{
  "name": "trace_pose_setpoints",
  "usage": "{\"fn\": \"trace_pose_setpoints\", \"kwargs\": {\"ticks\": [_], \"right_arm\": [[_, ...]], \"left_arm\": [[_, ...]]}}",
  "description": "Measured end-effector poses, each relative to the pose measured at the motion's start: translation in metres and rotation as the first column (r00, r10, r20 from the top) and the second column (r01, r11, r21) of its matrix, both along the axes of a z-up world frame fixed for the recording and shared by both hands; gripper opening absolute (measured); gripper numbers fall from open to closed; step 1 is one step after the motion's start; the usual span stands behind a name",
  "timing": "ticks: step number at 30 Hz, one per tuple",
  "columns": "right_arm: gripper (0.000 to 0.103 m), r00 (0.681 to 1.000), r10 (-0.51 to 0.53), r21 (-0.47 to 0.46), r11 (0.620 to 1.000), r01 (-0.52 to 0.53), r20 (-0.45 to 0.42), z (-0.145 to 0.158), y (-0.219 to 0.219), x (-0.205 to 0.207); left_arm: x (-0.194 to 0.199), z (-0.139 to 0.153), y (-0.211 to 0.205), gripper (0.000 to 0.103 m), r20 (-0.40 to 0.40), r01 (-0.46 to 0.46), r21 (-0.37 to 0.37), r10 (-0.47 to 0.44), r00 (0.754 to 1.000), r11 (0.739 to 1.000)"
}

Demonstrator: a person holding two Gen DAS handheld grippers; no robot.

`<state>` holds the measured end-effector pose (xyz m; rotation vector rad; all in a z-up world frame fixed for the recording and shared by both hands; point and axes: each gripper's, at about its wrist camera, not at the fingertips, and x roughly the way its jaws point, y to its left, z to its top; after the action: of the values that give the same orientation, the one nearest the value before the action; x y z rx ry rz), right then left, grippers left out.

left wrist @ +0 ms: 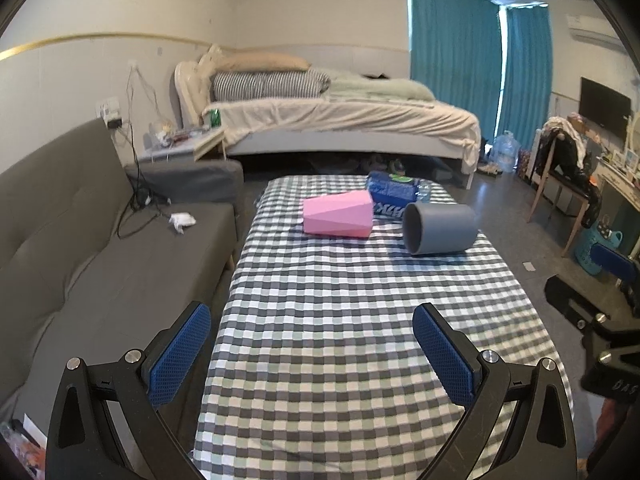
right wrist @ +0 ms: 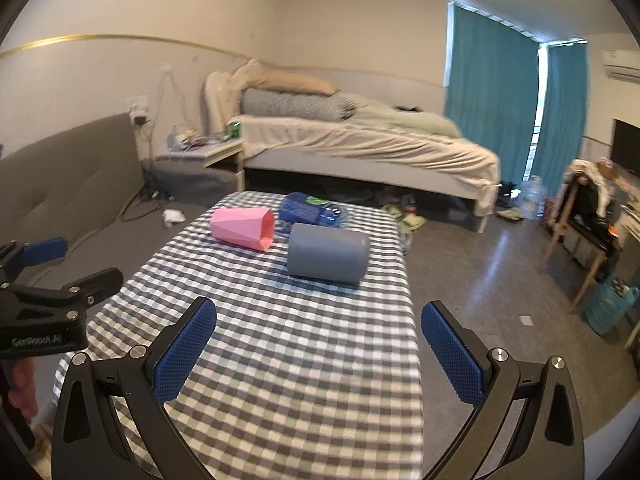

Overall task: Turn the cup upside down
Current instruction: 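Reach the right gripper to the lying blue water bottle and close on it, then lift the blue bottle with the right gripper and carry it toward the left gripper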

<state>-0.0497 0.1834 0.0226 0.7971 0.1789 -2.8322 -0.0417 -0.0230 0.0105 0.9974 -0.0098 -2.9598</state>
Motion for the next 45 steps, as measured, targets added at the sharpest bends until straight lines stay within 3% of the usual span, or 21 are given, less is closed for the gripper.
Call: {"fn": "trace_pose_setpoints", "kwargs": {"ticks": [7,11,18,20,22,25,33,37,40,45], "right_arm": [[0.103,0.990,0.118,0.083,0.989,-0.124,0.070,0.021,0.000,-0.085],[0.103,0.969,0.185,0.160,0.964,-0.210,0.163,0.024,-0.014,-0.151],[0.103,0.908,0.220,0.257,0.911,-0.321,0.355,-0.010,-0.045,-0.250],[0.103,0.904,0.225,0.258,0.908,-0.329,0.363,-0.018,-0.047,-0.268],[0.103,0.880,0.232,0.250,0.900,-0.356,0.415,-0.031,-0.053,-0.292],[0.103,0.873,0.245,0.308,0.867,-0.392,0.423,-0.043,-0.062,-0.312],[0.100,0.786,0.307,0.324,0.786,-0.527,0.536,-0.078,-0.085,-0.343],[0.095,0.764,0.291,0.323,0.778,-0.539,0.576,-0.092,-0.093,-0.353],[0.077,0.758,0.266,0.334,0.776,-0.534,0.595,-0.099,-0.097,-0.357],[0.074,0.799,0.251,0.326,0.815,-0.479,0.546,-0.078,-0.087,-0.348]], "left_arm": [[-0.052,0.001,-0.010,0.103,0.056,-0.055,0.011,0.055,0.997,0.998],[-0.089,0.002,-0.013,0.103,0.092,-0.088,0.017,0.086,0.992,0.996],[-0.153,-0.015,-0.020,0.103,0.165,-0.118,0.000,0.117,0.979,0.993],[-0.164,-0.022,-0.022,0.103,0.182,-0.124,-0.005,0.123,0.976,0.992],[-0.177,-0.030,-0.025,0.103,0.202,-0.132,-0.012,0.131,0.971,0.991],[-0.191,-0.041,-0.028,0.103,0.232,-0.143,-0.008,0.141,0.963,0.990],[-0.206,-0.055,-0.034,0.103,0.272,-0.148,0.024,0.136,0.953,0.989],[-0.203,-0.059,-0.031,0.103,0.281,-0.137,0.014,0.128,0.951,0.990],[-0.201,-0.061,-0.031,0.103,0.286,-0.131,0.011,0.123,0.950,0.991],[-0.198,-0.059,-0.033,0.103,0.286,-0.136,0.006,0.129,0.950,0.991]]}}
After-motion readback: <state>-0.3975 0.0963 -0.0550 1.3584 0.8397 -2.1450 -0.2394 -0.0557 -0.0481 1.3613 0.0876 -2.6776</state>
